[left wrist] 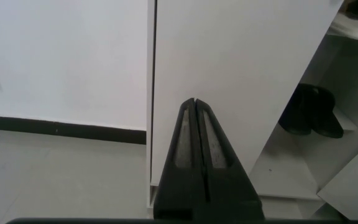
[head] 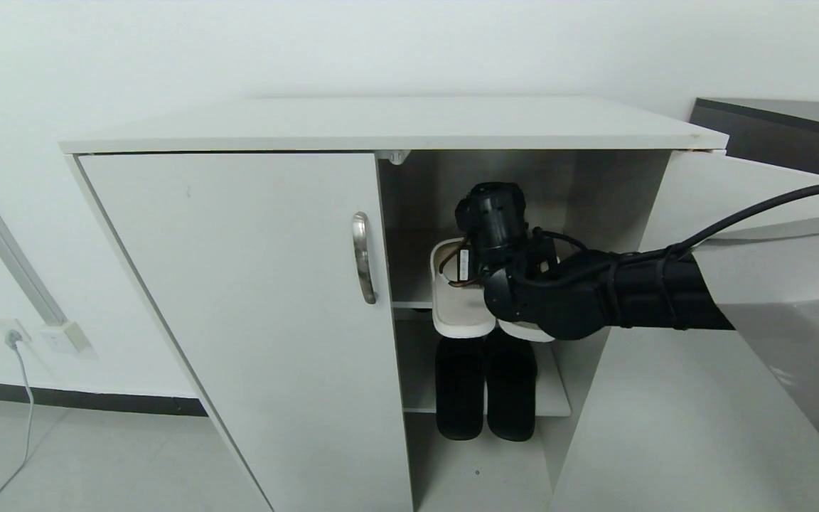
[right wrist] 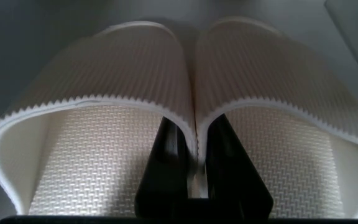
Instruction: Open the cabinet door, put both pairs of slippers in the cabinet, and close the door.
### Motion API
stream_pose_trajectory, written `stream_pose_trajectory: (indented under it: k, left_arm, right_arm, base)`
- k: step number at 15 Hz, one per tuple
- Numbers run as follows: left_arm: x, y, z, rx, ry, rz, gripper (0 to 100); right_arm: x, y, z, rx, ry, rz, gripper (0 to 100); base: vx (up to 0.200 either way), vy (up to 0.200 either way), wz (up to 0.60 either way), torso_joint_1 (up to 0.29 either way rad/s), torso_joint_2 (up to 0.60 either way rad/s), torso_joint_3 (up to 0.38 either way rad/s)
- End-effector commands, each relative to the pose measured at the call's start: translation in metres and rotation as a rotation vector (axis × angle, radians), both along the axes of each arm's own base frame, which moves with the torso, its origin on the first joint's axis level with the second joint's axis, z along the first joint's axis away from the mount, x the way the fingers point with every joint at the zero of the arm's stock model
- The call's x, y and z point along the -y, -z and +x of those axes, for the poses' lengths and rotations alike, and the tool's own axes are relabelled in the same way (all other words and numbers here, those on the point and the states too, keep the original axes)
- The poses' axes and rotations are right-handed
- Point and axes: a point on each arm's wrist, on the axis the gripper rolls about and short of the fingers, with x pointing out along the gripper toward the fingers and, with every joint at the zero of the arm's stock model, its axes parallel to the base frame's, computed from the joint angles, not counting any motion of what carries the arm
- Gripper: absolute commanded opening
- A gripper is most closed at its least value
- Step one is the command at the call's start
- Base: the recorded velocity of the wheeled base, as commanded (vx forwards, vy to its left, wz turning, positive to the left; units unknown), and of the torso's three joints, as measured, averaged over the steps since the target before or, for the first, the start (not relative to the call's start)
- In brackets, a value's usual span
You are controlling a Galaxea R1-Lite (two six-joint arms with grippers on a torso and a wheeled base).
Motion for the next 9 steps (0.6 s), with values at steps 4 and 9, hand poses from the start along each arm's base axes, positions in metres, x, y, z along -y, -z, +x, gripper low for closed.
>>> stream_pose_trajectory:
  k: [4,9]
  left_arm:
    - [0.0000,0.0000,0.0001,-0.001,0.000,0.000,0]
    - [0.0000,0.0000,0.0001,-0.001,0.000,0.000,0]
  right_arm:
    - [0.0022,-0.0119,0.0081,0.008,-0.013,-0.002,0]
    - [0.0003,-0.0040,0.0124,-0.005,-0.009,-0.010,0]
  base:
    - [0.000,0.000,0.00,0.000,0.00,0.000]
    - [0.000,0.000,0.00,0.000,0.00,0.000]
